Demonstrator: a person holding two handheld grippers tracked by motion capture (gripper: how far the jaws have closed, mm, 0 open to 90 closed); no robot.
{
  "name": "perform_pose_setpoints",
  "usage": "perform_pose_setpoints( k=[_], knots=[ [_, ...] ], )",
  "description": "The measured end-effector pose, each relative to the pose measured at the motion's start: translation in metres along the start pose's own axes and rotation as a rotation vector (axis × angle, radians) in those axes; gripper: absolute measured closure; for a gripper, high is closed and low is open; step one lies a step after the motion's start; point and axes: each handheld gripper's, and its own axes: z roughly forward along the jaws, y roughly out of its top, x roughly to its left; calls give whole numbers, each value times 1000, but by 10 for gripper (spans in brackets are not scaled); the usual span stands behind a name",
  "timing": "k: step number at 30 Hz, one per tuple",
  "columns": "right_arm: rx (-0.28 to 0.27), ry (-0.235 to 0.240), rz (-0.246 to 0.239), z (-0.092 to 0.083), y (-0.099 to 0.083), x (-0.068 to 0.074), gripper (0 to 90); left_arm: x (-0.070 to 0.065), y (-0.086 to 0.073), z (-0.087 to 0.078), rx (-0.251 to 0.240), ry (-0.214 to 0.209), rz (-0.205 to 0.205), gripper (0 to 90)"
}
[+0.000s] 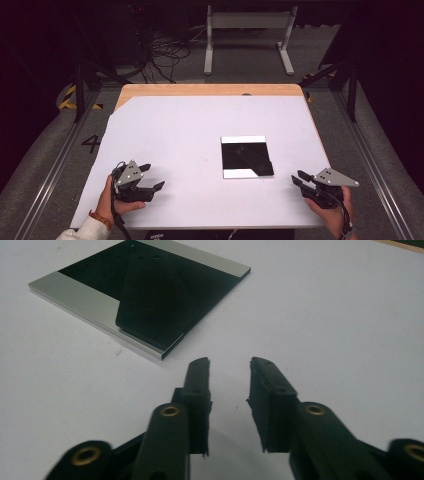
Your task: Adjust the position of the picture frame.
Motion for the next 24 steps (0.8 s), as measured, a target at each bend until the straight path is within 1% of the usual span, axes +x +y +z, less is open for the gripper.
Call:
perform_pose_setpoints(
  k=[1,2,3,5,6,7,8,9,10,11,13,15,16,17,19,20,24],
  knots=[
    [0,0,0,0,0,0,730,0,0,-1,-2,0,0,294],
    [4,0,2,0,0,0,763,1,0,-1,-12,-8,-5,332],
    [10,6,4,1,0,-1,783,1,0,-2,-9,-21,-4,417],
    [15,3,7,3,1,-2,824,0,0,-1,1,-26,10,504],
    [19,9,13,4,2,-2,835,0,1,0,4,-40,15,564],
    [19,13,21,5,4,-3,855,1,2,1,10,-47,17,649],
    [18,11,23,7,5,-4,868,1,3,3,16,-60,17,709],
    [20,16,31,9,6,-5,881,1,4,4,19,-64,21,789],
    [20,22,36,11,8,-6,896,1,5,6,20,-74,14,849],
    [24,21,38,13,9,-6,900,2,6,7,14,-95,14,898],
    [24,24,52,20,14,-9,900,4,11,12,2,-114,19,900],
    [26,23,51,23,15,-10,900,4,14,14,1,-107,16,900],
    [29,26,55,25,17,-10,900,4,17,17,4,-101,24,900],
    [31,29,59,29,20,-10,900,4,19,20,2,-114,19,900],
    [38,35,67,36,24,-10,900,3,24,28,5,-127,10,900],
    [42,35,63,41,26,-9,900,2,28,32,8,-132,8,900],
    [54,58,74,61,37,-6,900,-3,44,51,24,-157,20,900]
  ],
)
